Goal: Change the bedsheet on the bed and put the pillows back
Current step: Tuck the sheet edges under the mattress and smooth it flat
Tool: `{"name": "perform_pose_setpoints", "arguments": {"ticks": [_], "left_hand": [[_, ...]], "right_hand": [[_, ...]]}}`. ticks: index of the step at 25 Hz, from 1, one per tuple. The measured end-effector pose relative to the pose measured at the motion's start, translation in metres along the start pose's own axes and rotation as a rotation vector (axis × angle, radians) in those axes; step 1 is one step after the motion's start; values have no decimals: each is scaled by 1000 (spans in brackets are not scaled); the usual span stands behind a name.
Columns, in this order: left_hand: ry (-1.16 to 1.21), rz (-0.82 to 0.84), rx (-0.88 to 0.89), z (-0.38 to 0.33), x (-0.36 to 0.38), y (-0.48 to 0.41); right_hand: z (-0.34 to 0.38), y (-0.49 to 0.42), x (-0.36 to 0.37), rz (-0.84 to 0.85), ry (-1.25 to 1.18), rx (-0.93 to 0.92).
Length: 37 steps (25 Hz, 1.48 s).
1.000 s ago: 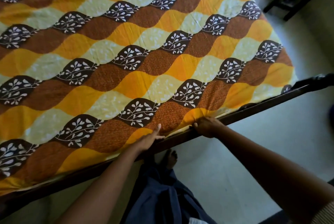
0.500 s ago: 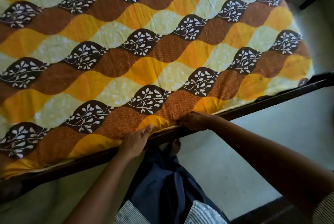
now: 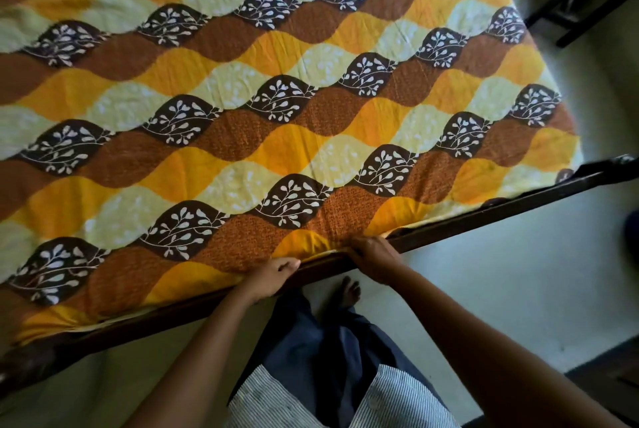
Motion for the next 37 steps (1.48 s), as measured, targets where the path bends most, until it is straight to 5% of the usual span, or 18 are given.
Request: {"name": "perform_pose_setpoints", "arguments": {"ticks": [6,15,24,30,33,37], "left_hand": [[16,-200,171,-41,8,1],[-124,-171,361,-174,91,-86],[-395,-559,450,-297,190,-218],[-769,-464,643,-319,206,-247],[-978,-401,598,-317,208,-257],[-676,-541,502,-311,216,-246]], "right_hand": [[-46,40,-46,-341,-339,77],[-194,12,-142,-433,-475,193],[-383,-51,-224,-252,74,-79],[-385,-87,-230,-231,437,-615],[-383,-90,-225,-221,498,-699],[-396,-86,-230,-172,349,-593]]}}
Point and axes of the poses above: each hand's wrist, its own y-axis away from the middle knuckle, its own x-axis out of the palm, z = x × y, the point moved 4 cm from there along -y, towards the middle knuckle, and after that the axes turned 14 degrees about x, right-handed, at the moved point
